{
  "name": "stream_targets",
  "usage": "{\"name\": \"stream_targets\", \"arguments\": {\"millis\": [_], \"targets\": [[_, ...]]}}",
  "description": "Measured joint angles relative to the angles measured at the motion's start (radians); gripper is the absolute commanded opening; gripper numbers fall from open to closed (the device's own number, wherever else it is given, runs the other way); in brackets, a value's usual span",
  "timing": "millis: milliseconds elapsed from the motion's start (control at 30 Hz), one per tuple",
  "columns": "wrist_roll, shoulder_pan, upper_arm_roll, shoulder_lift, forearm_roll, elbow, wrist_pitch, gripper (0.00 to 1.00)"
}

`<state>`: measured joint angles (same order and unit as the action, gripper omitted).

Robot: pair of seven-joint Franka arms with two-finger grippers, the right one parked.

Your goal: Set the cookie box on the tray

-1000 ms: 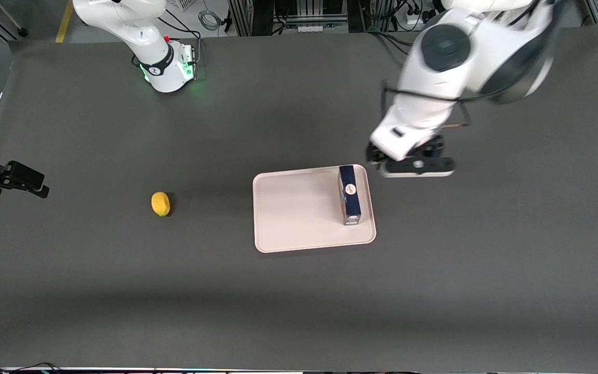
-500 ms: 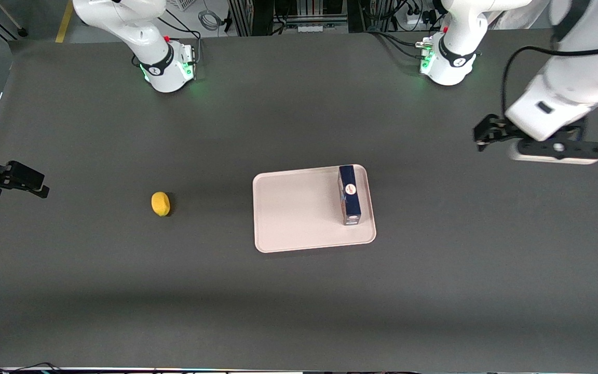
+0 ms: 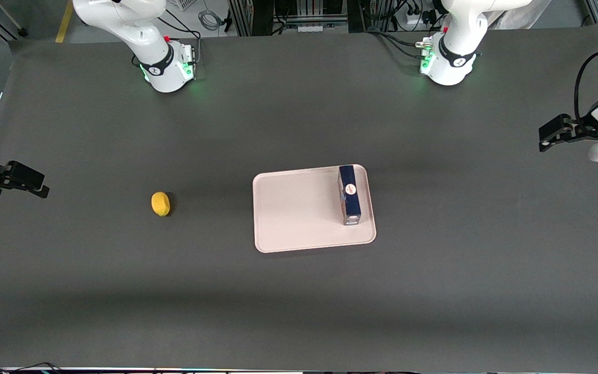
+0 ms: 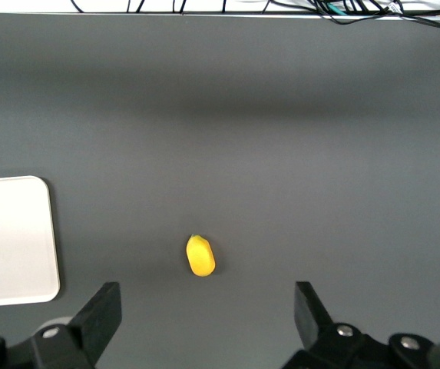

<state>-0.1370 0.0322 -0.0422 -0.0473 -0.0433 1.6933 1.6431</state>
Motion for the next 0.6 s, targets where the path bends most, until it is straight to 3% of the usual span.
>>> {"name": "stream_targets", "arguments": {"millis": [600], "targets": [[0.111,-0.001,0.011,-0.010,0.000,0.000,0.000,1.00]]}}
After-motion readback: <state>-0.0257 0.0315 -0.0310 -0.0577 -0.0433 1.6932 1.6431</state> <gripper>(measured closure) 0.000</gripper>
